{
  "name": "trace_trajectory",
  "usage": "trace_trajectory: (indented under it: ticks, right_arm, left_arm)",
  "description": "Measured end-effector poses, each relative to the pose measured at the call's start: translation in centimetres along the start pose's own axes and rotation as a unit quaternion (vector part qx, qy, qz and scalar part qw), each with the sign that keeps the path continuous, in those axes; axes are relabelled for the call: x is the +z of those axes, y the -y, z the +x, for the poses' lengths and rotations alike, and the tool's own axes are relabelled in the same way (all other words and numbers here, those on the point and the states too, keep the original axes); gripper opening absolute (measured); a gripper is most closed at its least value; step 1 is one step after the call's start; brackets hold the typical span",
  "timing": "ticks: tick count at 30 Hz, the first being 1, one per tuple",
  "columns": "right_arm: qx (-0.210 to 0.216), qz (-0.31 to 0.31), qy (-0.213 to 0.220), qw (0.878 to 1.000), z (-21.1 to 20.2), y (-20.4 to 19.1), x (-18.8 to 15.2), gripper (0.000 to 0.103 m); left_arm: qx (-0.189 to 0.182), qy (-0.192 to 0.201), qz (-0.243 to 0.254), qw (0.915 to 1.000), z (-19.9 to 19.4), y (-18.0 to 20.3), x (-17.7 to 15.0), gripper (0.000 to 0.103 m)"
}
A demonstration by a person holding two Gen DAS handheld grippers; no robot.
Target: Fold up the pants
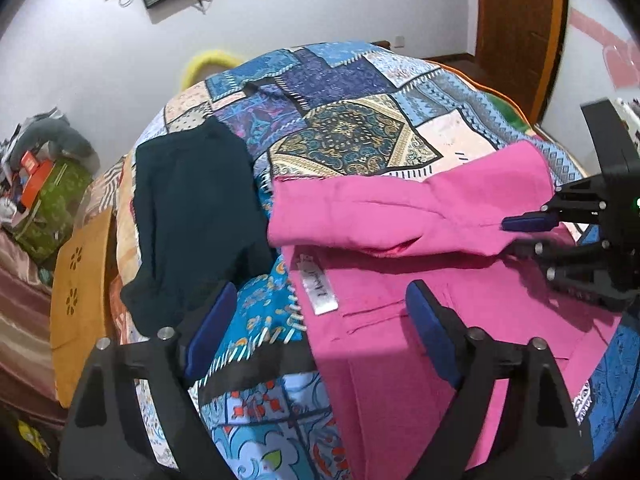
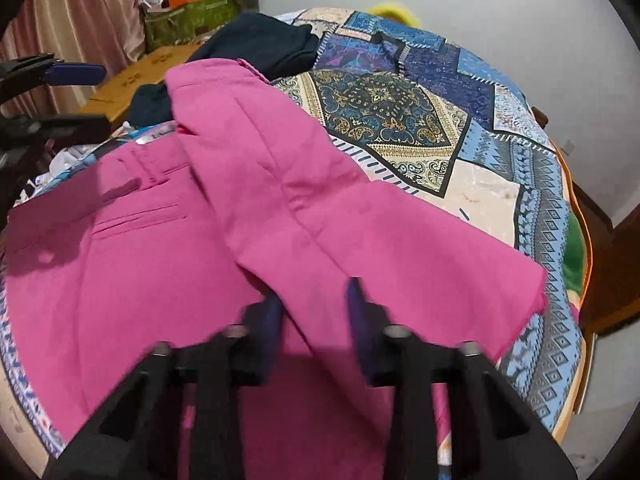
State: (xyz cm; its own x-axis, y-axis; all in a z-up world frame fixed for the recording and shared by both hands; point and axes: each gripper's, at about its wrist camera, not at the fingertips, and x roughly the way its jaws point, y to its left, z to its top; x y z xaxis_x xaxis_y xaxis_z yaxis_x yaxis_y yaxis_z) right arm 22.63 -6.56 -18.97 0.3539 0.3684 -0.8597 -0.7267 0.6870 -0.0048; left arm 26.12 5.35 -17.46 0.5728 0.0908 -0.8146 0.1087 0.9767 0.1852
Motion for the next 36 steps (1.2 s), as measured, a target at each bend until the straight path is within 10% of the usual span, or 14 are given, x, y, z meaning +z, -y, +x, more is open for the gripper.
trace_trajectory:
  ticks: [7,15,19,23,30,33,36]
  right_arm:
    - [0.005,-0.008,0.048,0.999,-2.3,0.0,0.4,0.003]
    - [0.006,-0.010,0.086,0.996,-6.1,0.0,-0.7,0.002]
    - [-0.003,-0.016,0.065,0.998,-5.8,0.0,-1.3,0.003]
    - [0.014,-0.005,0.041,0.999,-4.5,0.0,-1.9,0.029]
    - [0.006,-0.009,-0.005,1.000,0.0,-0.5,-0.9,0.029]
    - [0.005,-0.001,-0.004,1.000,1.1,-0.1,-0.3,0.004]
    - [0.019,0.018,0.020,0.999,0.5,0.5,0.2,0.003]
  left_arm:
    - [0.007,-0.032,0.054,0.9980,3.2,2.2,1.4,0.090]
    - [0.038,0.025,0.104,0.9936,2.1,4.1,2.5,0.090]
    - [0.038,0.035,0.122,0.9913,0.9,4.7,2.5,0.090]
    - [0.025,0.025,0.104,0.9939,0.8,4.0,2.0,0.090]
    - [0.017,-0.009,0.092,0.9956,2.2,2.9,1.4,0.090]
    - [0.014,-0.012,0.105,0.9943,2.6,3.2,1.7,0.090]
    - [0.023,-0.007,0.132,0.9910,2.9,3.8,2.1,0.090]
